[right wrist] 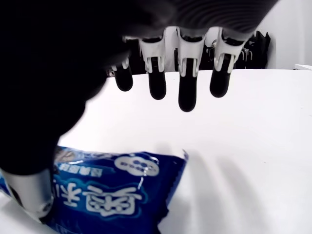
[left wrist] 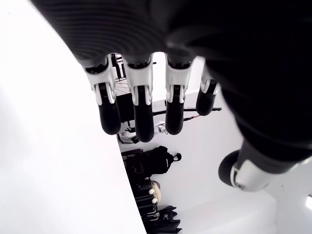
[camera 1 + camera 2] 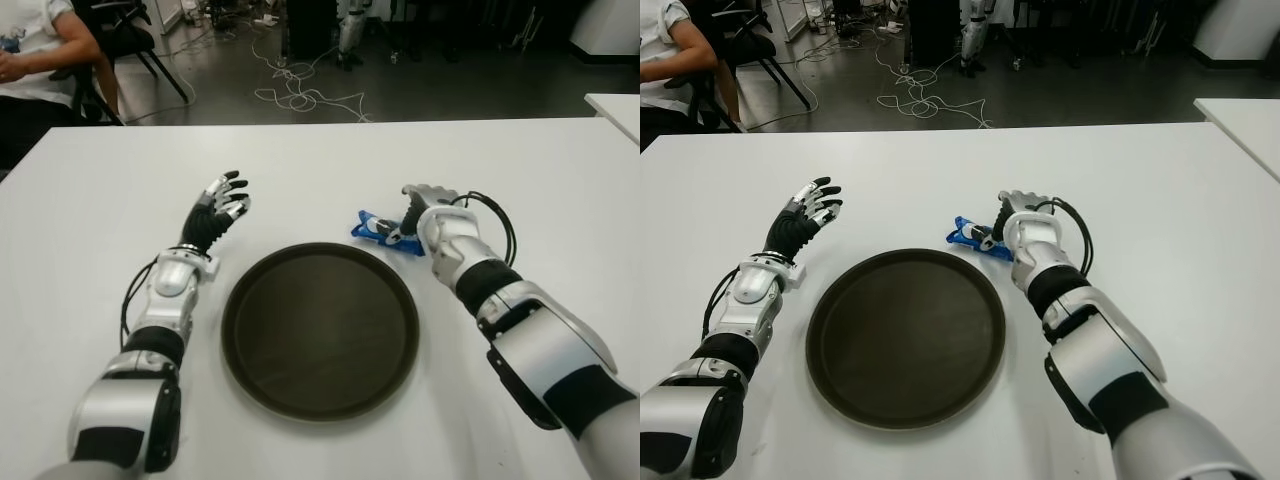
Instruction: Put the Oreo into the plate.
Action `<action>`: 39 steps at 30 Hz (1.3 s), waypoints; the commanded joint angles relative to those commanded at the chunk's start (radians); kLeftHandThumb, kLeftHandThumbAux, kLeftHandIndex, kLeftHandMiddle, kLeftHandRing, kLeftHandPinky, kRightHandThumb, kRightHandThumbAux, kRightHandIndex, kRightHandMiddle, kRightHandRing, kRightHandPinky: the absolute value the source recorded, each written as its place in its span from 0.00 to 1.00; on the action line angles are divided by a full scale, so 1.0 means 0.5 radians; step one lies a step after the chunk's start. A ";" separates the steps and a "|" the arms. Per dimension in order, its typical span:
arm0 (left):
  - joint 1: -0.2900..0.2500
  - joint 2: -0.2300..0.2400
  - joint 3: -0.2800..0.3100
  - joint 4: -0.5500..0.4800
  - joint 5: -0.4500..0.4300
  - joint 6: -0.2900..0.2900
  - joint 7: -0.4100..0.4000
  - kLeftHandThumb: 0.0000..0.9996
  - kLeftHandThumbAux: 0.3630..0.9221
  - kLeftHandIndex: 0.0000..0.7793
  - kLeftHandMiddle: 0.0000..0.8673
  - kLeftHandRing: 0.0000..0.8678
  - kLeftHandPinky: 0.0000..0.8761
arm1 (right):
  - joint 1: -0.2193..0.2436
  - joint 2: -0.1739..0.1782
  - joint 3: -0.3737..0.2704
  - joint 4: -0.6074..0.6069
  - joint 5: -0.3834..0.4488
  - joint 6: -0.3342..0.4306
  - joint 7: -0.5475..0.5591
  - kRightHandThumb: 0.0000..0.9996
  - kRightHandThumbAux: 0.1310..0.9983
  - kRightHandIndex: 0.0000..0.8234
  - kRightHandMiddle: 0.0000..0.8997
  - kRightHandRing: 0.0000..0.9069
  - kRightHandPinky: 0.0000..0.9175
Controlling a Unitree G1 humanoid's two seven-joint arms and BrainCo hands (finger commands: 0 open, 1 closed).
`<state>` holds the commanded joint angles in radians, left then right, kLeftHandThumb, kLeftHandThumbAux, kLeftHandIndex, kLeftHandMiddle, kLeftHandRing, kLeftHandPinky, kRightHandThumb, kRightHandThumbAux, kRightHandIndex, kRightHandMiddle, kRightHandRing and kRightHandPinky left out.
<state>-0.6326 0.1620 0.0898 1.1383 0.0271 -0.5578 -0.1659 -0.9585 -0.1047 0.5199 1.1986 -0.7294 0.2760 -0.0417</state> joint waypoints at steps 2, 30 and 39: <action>0.000 -0.002 0.002 0.001 -0.004 0.000 -0.001 0.08 0.43 0.13 0.21 0.21 0.23 | 0.006 -0.005 -0.009 0.038 0.020 -0.037 -0.027 0.00 0.63 0.15 0.18 0.21 0.24; -0.010 -0.005 0.002 0.006 0.000 0.010 0.011 0.08 0.43 0.13 0.21 0.21 0.23 | 0.016 0.008 -0.038 0.213 0.100 -0.176 -0.069 0.00 0.65 0.16 0.17 0.19 0.24; -0.015 -0.005 -0.005 0.015 0.010 0.022 0.034 0.07 0.44 0.11 0.21 0.21 0.22 | 0.036 0.021 -0.027 0.231 0.091 -0.217 -0.082 0.00 0.66 0.20 0.20 0.22 0.26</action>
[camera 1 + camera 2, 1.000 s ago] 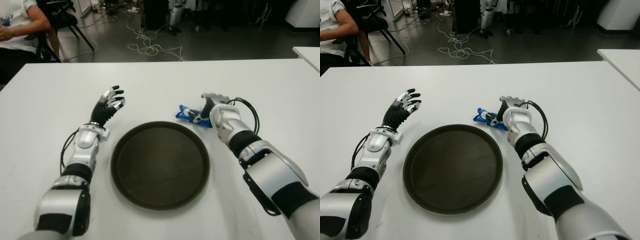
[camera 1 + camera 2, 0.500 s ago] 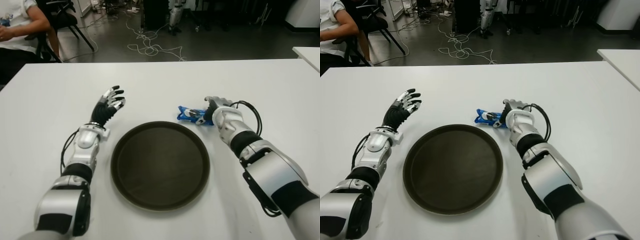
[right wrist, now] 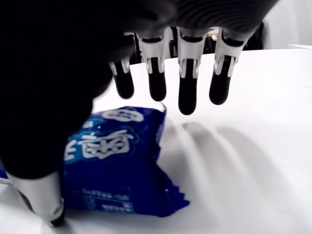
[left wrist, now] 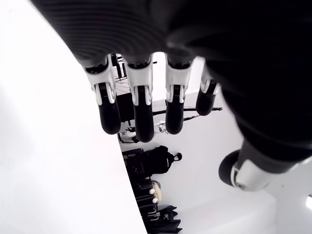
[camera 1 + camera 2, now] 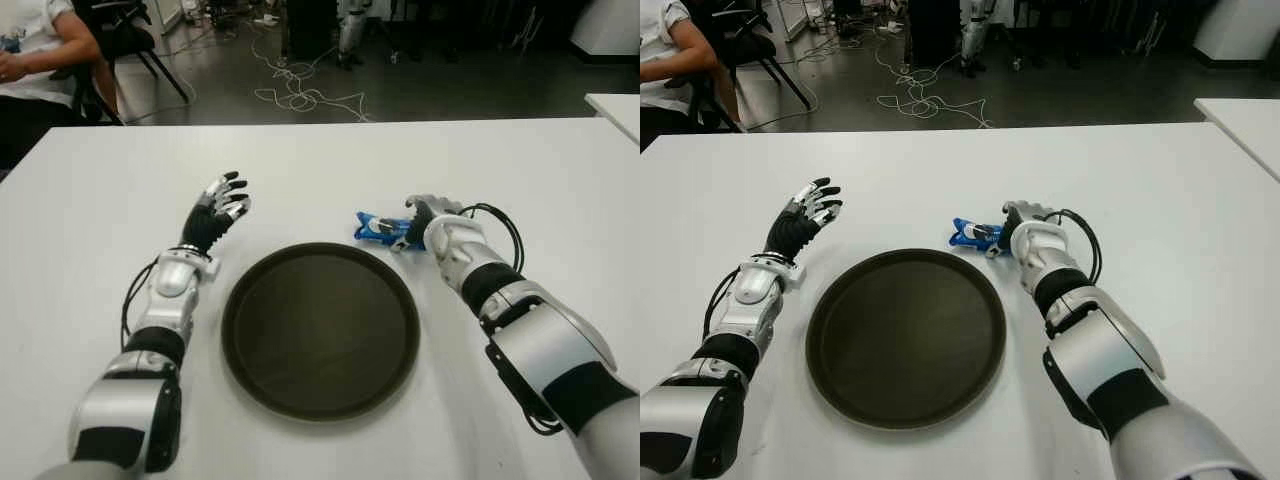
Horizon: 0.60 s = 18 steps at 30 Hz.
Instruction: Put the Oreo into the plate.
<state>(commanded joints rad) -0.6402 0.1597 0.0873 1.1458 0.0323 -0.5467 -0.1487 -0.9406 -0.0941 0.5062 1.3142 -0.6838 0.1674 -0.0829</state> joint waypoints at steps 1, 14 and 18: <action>0.000 -0.001 0.001 0.001 -0.001 0.000 0.001 0.07 0.44 0.12 0.21 0.21 0.22 | 0.001 0.003 0.003 0.002 -0.002 0.000 -0.002 0.00 0.66 0.20 0.20 0.22 0.25; -0.007 -0.002 0.009 0.009 -0.016 0.009 -0.009 0.09 0.41 0.11 0.21 0.21 0.22 | -0.009 0.026 0.016 -0.003 -0.008 0.019 -0.010 0.00 0.65 0.17 0.17 0.19 0.21; -0.007 -0.003 0.012 0.012 -0.020 0.007 -0.010 0.09 0.43 0.12 0.22 0.21 0.23 | -0.010 0.032 0.018 -0.005 -0.007 0.028 -0.013 0.00 0.66 0.18 0.17 0.19 0.22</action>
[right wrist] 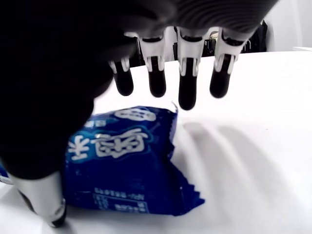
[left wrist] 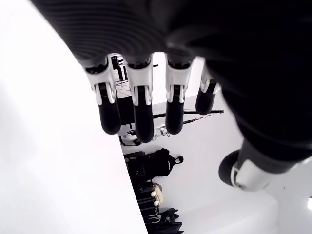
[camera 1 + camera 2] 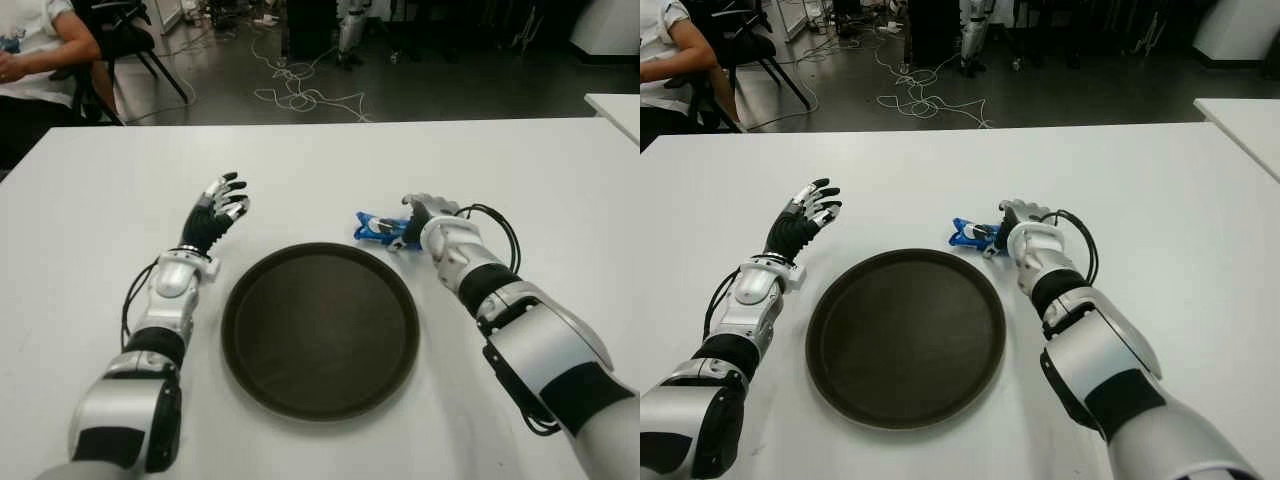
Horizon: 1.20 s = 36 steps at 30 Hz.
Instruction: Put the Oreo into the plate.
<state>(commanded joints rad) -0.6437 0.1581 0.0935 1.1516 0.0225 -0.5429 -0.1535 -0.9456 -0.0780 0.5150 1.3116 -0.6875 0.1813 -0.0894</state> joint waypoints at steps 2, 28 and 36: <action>0.001 0.000 0.000 0.001 0.000 -0.005 -0.001 0.09 0.42 0.12 0.22 0.22 0.23 | 0.001 0.002 -0.002 0.000 0.002 0.003 -0.005 0.00 0.66 0.18 0.18 0.19 0.21; -0.010 -0.010 -0.013 0.007 0.019 -0.001 0.035 0.08 0.46 0.12 0.21 0.21 0.23 | 0.043 -0.001 0.040 -0.098 -0.007 -0.279 -0.058 0.00 0.69 0.23 0.23 0.24 0.25; -0.006 -0.017 -0.014 0.007 0.024 -0.021 0.057 0.10 0.46 0.14 0.23 0.22 0.25 | 0.070 0.012 0.057 -0.137 -0.001 -0.284 -0.030 0.00 0.66 0.23 0.22 0.23 0.20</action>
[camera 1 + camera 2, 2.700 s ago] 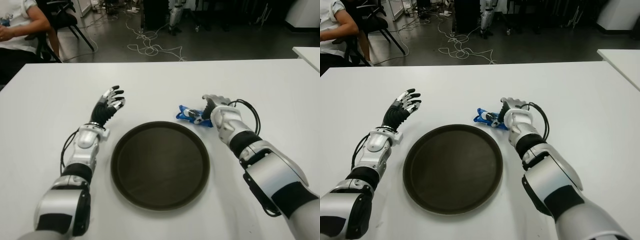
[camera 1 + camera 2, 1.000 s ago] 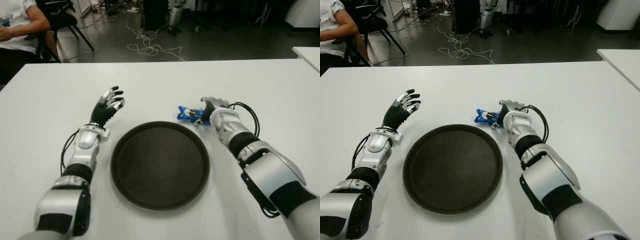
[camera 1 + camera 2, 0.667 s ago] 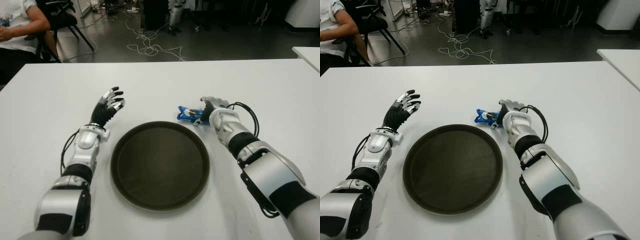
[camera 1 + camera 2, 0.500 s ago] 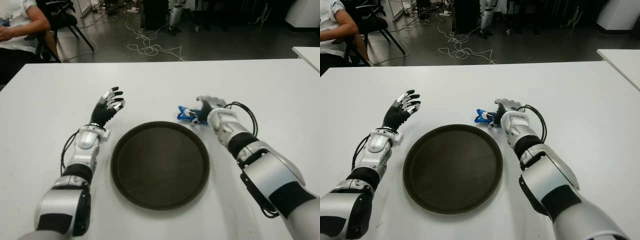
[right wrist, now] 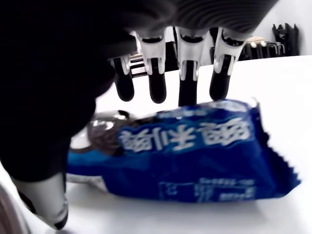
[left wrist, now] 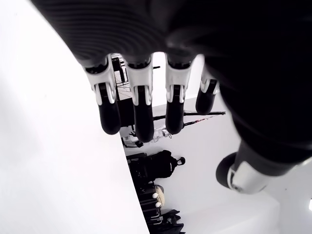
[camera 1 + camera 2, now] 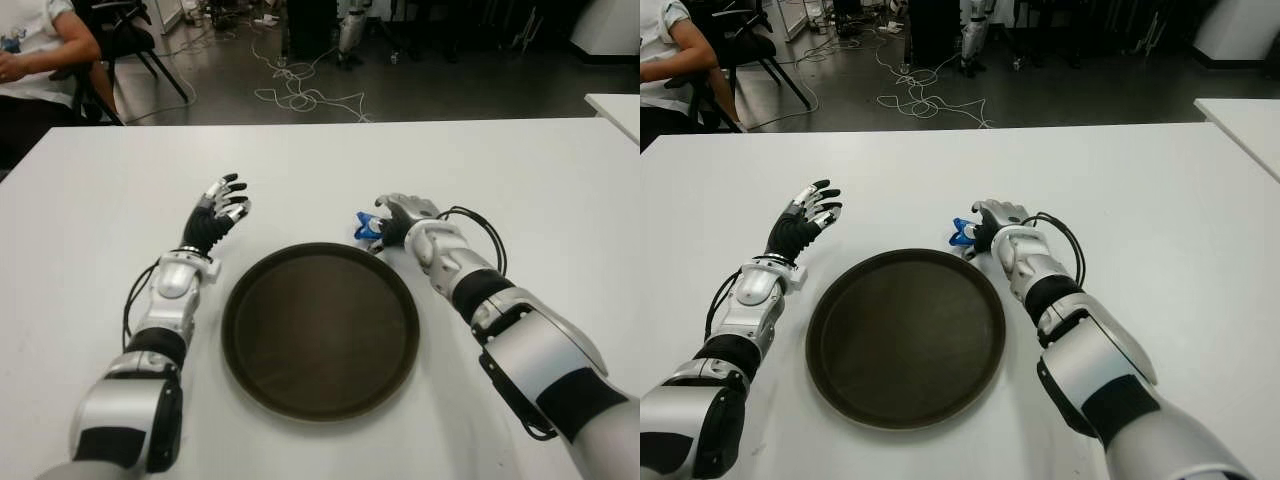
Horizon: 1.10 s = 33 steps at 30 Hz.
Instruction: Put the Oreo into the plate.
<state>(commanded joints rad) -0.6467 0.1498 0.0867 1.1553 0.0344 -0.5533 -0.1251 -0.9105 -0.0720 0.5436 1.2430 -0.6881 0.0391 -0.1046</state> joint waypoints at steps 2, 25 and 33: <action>0.000 0.000 -0.002 0.001 0.004 -0.007 0.010 0.10 0.47 0.14 0.23 0.23 0.25 | 0.010 0.009 0.005 -0.006 -0.002 0.008 0.000 0.00 0.65 0.23 0.21 0.21 0.13; 0.005 -0.010 0.000 -0.013 -0.018 -0.006 -0.014 0.10 0.46 0.14 0.23 0.24 0.26 | 0.067 -0.009 -0.014 0.002 0.027 -0.141 0.002 0.00 0.69 0.23 0.22 0.23 0.20; 0.007 -0.014 0.005 -0.018 -0.026 0.002 -0.020 0.11 0.48 0.14 0.23 0.24 0.25 | 0.082 -0.014 -0.025 0.043 0.030 -0.192 -0.007 0.00 0.70 0.21 0.21 0.22 0.19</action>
<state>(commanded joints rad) -0.6434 0.1427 0.0890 1.1461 0.0214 -0.5523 -0.1351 -0.8695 -0.0791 0.5314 1.2645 -0.6731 -0.0569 -0.1081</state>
